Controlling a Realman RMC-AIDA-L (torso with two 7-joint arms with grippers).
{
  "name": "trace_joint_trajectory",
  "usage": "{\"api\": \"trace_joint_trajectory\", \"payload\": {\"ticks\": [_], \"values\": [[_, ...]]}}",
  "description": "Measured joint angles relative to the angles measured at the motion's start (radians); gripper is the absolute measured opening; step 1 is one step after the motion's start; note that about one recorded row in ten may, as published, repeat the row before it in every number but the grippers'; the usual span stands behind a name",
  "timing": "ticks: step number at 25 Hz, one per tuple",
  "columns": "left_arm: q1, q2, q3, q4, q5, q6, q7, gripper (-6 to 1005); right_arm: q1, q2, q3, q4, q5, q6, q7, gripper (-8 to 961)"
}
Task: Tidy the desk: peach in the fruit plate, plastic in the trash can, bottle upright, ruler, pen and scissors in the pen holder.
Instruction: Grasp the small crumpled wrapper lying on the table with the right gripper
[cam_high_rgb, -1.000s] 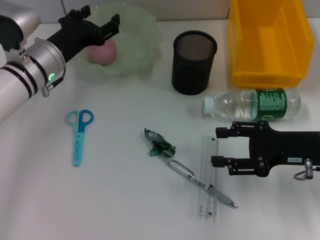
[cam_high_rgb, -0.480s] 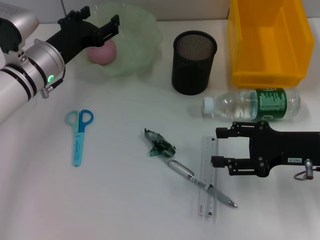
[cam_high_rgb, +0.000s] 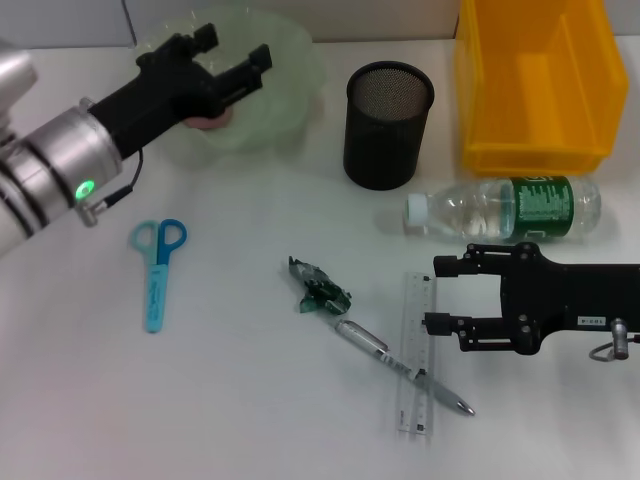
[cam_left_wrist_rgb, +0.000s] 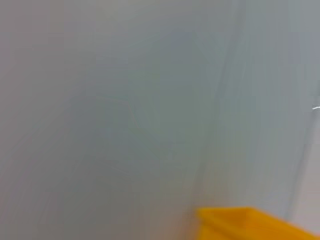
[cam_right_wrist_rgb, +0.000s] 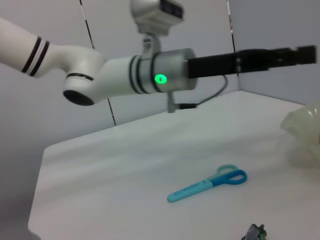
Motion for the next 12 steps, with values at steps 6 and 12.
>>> {"api": "trace_joint_trajectory", "payload": {"ticks": [6,12], "values": [[0.067,0.010,0.053,0.065,0.001,0.086,-0.061,846,0.006,-0.002,-0.004,0.000,0.000,-0.001,0.000,744],[0.143,0.058,0.064,0.083,0.089,0.334,-0.142,846,0.011,-0.003,-0.007,0.000,0.000,-0.004,0.000,744]]}}
